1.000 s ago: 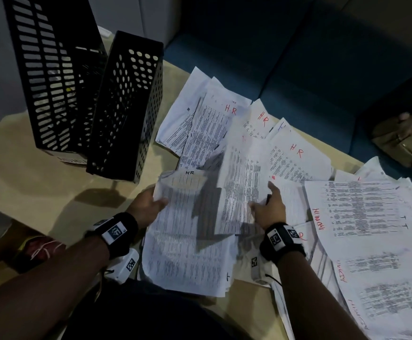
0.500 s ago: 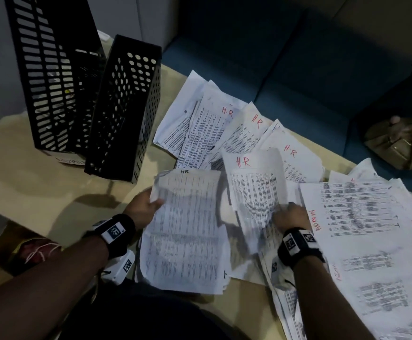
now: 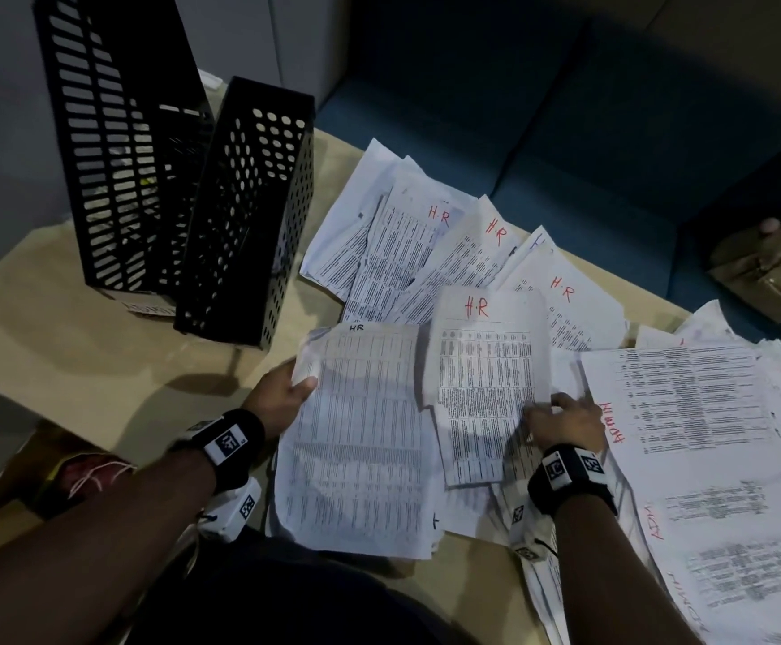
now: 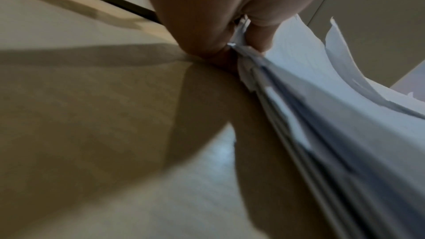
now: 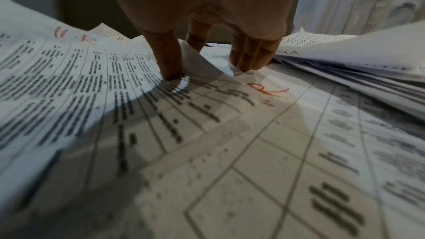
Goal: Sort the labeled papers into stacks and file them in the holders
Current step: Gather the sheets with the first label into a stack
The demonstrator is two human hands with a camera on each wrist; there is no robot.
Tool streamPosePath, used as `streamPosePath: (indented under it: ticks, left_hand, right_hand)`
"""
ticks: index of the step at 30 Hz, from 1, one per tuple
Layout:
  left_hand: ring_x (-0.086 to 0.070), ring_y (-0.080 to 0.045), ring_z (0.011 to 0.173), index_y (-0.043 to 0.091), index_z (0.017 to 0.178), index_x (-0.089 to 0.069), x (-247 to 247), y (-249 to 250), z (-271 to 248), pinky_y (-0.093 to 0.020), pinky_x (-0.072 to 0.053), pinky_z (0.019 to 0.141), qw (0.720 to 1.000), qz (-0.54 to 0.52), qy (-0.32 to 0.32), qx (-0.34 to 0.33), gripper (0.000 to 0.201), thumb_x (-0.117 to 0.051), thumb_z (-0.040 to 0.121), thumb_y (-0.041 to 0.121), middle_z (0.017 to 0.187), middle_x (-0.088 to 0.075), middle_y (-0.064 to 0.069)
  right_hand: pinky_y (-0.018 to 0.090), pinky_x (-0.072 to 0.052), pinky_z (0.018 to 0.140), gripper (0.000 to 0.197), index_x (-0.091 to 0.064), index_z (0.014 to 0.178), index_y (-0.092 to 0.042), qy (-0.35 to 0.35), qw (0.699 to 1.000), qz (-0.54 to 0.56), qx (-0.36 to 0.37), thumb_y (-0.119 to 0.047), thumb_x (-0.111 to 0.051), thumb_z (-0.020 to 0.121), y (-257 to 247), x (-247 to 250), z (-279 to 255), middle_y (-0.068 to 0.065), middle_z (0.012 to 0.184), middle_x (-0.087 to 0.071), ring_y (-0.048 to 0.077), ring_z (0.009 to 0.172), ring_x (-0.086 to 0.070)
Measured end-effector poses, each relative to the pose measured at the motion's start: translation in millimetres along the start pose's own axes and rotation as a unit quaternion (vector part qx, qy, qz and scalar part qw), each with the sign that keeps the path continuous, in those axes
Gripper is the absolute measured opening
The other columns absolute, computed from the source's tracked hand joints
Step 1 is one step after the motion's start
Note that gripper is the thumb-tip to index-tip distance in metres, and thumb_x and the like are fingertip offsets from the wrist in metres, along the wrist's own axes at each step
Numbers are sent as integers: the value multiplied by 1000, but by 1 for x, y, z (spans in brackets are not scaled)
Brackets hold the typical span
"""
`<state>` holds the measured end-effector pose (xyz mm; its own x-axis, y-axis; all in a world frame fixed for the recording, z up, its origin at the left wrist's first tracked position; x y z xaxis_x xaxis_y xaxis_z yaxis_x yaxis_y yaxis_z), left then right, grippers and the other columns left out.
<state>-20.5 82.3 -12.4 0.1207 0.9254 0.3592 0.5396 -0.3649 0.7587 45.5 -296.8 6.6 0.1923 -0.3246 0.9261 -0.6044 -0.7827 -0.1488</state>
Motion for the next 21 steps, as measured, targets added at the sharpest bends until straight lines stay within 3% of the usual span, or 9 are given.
streamPosePath:
  ticks: [4, 6, 9, 15, 17, 19, 21]
  left_hand:
    - [-60, -26, 112, 15, 130, -55, 2, -1, 0, -44, -46, 99, 1000, -7, 9, -2, 48, -51, 89, 39, 123, -64, -7]
    - [-61, -26, 112, 14, 131, -56, 2, -2, 1, -45, -47, 98, 1000, -12, 11, 5, 45, -53, 92, 37, 123, -65, -7]
    - [-61, -25, 112, 17, 132, -55, 2, -7, 3, -47, -47, 99, 1000, -23, 11, 5, 51, -52, 87, 42, 123, -65, -6]
    - [-62, -25, 110, 16, 131, -56, -2, -9, 5, -42, -48, 95, 1000, -13, 19, 0, 36, -52, 98, 28, 122, -66, -5]
    - [-63, -24, 109, 19, 130, -56, -3, -11, 5, -43, -49, 94, 1000, -16, 18, -1, 35, -52, 97, 29, 121, -66, -3]
    - [-63, -24, 109, 20, 130, -57, -2, -13, 6, -44, -50, 94, 1000, -15, 18, -5, 34, -51, 98, 30, 122, -67, -3]
    - [-63, -23, 108, 20, 131, -56, -4, -13, 5, -41, -50, 93, 999, -24, 22, -3, 34, -50, 98, 29, 122, -66, -2]
  right_hand:
    - [43, -44, 95, 32, -67, 110, -8, 50, 993, 92, 47, -17, -63, 79, -2, 8, -2, 22, 122, -54, 38, 115, -51]
    - [35, -46, 85, 29, -65, 107, -4, 52, 984, 147, 84, -12, -68, 79, -6, 16, -5, 21, 107, -61, 33, 98, -59]
    - [25, -38, 76, 37, -55, 116, -12, 44, 965, 222, 131, -15, -70, 83, -18, 34, -14, 11, 93, -61, 24, 84, -57]
    - [36, -47, 79, 66, -35, 134, -30, 48, 960, 232, 147, -24, -73, 80, -39, 53, -29, 0, 93, -58, 21, 81, -57]
    - [34, -48, 73, 54, -45, 127, -28, 38, 962, 214, 167, -31, -72, 80, -44, 59, -33, 0, 89, -62, 23, 78, -61]
    - [28, -43, 61, 28, -62, 106, -21, 24, 960, 185, 206, -33, -69, 82, -52, 71, -44, 3, 77, -65, 22, 70, -62]
    - [20, -40, 51, 16, -66, 94, -16, 23, 945, 204, 254, -28, -70, 84, -62, 92, -58, -1, 68, -64, 2, 58, -58]
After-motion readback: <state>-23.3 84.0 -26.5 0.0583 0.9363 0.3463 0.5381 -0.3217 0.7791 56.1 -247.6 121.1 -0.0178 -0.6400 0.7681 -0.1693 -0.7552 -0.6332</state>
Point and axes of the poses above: each hand's wrist, its own z-axis towards the middle knuckle, its own x-axis out of the back of the hand, y = z × x, the point moved 2 cm from there along z, towards the middle knuckle
